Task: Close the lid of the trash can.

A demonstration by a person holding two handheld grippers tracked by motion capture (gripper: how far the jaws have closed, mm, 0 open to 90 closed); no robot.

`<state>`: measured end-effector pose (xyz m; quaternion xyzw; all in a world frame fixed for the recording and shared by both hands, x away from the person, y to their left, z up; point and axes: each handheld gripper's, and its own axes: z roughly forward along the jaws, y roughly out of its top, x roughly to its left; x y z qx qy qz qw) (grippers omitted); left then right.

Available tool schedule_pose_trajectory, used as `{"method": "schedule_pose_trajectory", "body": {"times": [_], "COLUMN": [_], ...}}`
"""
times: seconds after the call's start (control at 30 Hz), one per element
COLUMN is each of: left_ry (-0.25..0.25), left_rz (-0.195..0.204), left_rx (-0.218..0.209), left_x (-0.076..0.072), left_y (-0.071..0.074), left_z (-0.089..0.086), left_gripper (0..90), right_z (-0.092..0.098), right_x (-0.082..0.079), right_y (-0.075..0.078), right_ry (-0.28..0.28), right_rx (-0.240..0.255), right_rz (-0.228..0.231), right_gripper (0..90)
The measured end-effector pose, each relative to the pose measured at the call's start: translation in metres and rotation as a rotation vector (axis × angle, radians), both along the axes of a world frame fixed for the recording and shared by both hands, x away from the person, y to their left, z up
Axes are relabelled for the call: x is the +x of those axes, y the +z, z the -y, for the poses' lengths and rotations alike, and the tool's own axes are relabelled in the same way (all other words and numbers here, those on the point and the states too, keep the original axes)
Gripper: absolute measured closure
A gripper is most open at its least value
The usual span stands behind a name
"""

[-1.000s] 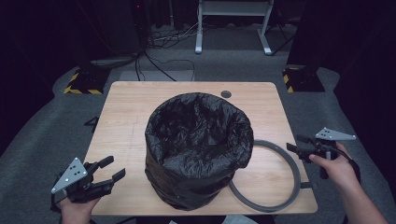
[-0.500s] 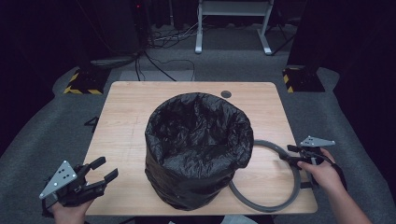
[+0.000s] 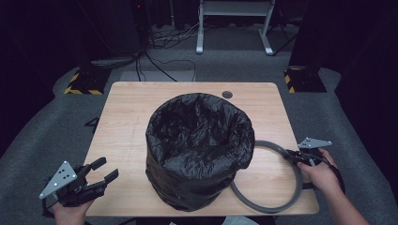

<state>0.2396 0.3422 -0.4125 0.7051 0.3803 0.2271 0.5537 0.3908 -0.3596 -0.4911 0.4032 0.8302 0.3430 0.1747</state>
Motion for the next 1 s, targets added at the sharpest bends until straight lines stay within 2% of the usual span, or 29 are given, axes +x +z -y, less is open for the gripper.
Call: {"method": "schedule_pose_trajectory", "body": {"times": [0.13, 0.4, 0.67, 0.77, 1.0], "left_ry": [-0.004, -0.011, -0.018, -0.020, -0.020], "left_rz": [0.001, -0.003, -0.005, -0.004, -0.003], "left_rx": [-0.008, -0.012, -0.013, -0.012, -0.020], "left_x": [0.001, 0.004, 0.007, 0.007, 0.007], "left_y": [0.000, 0.000, -0.001, -0.001, 0.000], "left_z": [0.000, 0.002, 0.003, 0.004, 0.004], "left_gripper": [34.8, 34.9, 34.9, 34.9, 34.9], "right_z": [0.003, 0.016, 0.033, 0.040, 0.056], "right_x": [-0.002, -0.007, -0.012, -0.015, -0.021], "right_y": [0.009, 0.028, 0.051, 0.064, 0.094], "right_ry": [-0.003, -0.018, -0.023, -0.020, -0.020], "right_rx": [0.018, 0.052, 0.105, 0.122, 0.160], "right_rz": [-0.012, -0.006, 0.036, 0.065, 0.100], "right_gripper": [78.3, 78.7, 78.8, 78.8, 78.8]}}
